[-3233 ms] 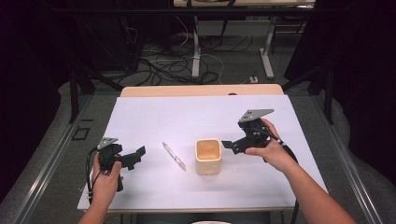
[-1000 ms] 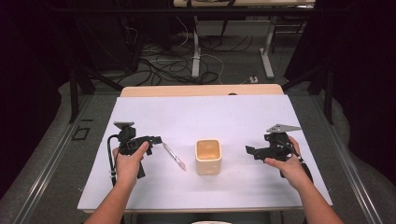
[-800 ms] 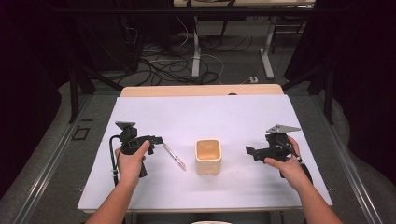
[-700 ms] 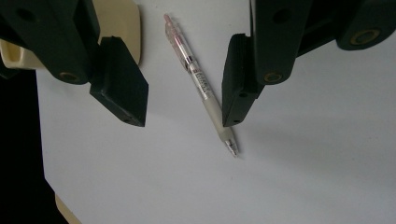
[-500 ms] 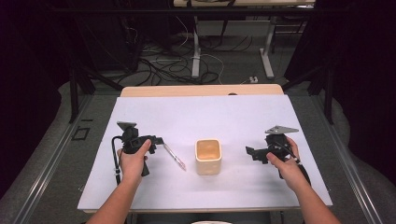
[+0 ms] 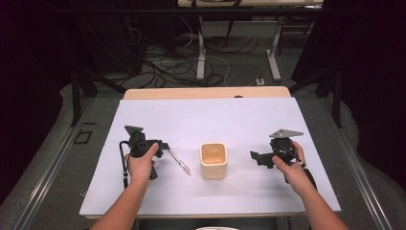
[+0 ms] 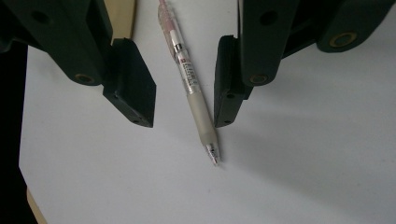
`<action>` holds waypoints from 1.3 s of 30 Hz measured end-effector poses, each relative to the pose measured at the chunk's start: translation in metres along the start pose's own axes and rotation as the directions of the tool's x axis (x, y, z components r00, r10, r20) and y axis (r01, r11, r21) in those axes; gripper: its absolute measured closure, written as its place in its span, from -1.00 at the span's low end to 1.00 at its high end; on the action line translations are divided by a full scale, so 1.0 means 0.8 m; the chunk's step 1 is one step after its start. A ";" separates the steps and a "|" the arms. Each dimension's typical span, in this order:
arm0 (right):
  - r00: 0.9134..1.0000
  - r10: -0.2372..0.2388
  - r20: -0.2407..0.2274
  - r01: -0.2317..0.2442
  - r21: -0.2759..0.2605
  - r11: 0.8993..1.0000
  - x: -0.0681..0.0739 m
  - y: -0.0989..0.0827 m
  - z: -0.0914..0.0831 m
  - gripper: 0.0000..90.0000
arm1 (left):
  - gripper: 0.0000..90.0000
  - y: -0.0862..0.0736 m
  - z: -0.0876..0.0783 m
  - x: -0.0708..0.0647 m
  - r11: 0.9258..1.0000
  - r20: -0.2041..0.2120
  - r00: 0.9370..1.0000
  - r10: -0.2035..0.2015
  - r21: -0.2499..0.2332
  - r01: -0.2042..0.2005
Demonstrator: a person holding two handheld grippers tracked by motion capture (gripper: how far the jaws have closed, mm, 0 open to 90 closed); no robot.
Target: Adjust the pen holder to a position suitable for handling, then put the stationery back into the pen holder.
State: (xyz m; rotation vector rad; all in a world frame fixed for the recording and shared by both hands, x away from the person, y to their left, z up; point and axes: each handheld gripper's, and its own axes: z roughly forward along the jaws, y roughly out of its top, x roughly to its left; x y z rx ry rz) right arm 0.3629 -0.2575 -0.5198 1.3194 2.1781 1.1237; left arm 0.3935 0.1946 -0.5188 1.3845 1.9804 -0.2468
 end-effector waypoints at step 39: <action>0.999 -0.005 -0.044 0.005 0.015 1.000 -0.006 -0.002 0.004 -1.00 | 0.54 0.002 0.047 0.002 0.984 -0.044 0.984 -0.174 0.028 0.175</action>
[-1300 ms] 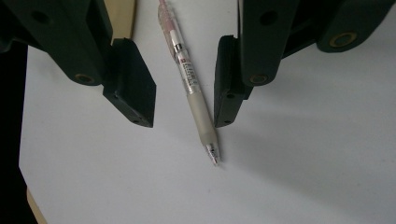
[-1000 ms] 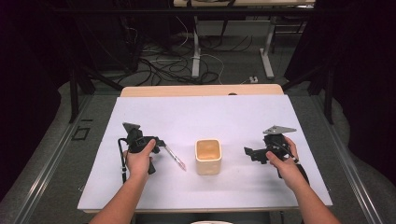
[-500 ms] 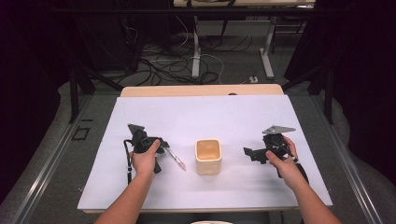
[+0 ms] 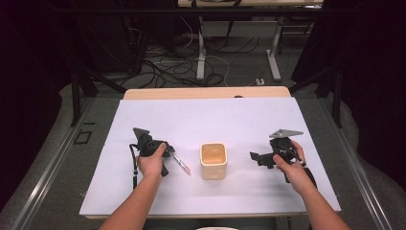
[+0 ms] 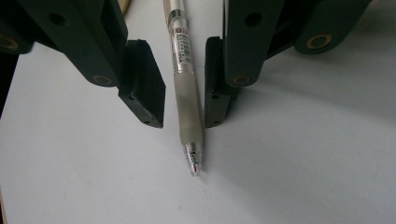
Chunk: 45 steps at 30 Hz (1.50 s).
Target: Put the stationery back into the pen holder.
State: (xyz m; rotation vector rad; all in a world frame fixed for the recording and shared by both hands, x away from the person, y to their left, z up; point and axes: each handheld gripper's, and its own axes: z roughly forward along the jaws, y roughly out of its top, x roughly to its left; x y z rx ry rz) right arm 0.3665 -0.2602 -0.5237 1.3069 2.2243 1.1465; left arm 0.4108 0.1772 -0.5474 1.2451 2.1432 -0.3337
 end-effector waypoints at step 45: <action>1.000 -0.010 -0.020 0.010 0.004 1.000 0.000 -0.001 0.001 -1.00 | 0.78 -0.001 0.003 0.002 0.996 0.052 0.995 -0.090 0.001 0.090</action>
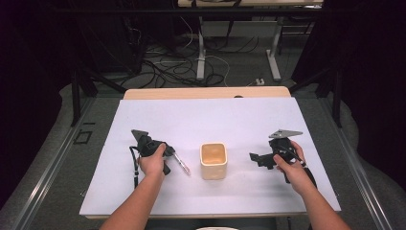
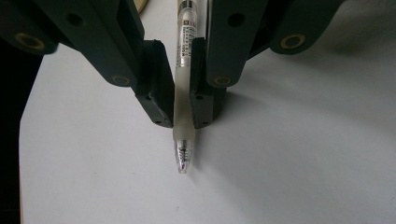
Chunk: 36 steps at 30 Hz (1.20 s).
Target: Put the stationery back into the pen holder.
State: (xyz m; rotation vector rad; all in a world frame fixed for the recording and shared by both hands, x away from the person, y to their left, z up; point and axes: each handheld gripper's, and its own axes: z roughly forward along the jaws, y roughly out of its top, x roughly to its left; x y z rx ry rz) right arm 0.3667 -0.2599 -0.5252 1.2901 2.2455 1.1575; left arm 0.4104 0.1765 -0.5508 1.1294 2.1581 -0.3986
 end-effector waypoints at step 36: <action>1.000 -0.004 -0.006 0.004 -0.007 1.000 0.001 0.001 -0.001 -1.00 | 0.78 -0.002 -0.059 -0.033 0.934 0.139 0.941 0.310 -0.232 -0.273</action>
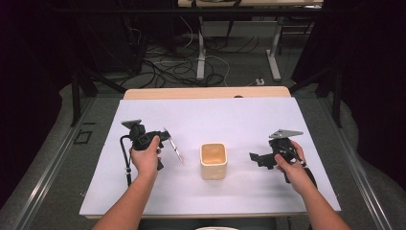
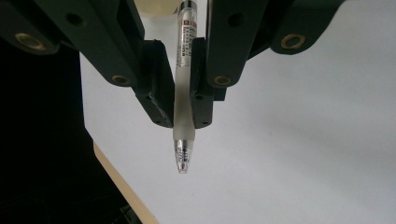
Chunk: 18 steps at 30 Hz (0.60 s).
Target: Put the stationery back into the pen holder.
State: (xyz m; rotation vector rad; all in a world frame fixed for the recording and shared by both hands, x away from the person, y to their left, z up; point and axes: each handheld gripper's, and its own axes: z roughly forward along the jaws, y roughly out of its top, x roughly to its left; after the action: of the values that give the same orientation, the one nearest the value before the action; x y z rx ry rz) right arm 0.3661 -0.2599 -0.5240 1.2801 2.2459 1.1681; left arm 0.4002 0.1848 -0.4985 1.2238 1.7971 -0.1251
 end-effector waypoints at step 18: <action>1.000 -0.008 0.002 0.008 -0.001 1.000 0.000 0.000 0.001 -1.00 | 0.78 -0.001 -0.038 -0.054 0.937 0.035 0.947 0.320 -0.159 -0.311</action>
State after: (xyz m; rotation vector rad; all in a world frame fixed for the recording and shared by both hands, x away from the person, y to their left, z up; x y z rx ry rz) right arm 0.3665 -0.2598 -0.5243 1.2703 2.2460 1.1646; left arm 0.3837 0.1713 -0.4504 1.3652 1.5062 0.1541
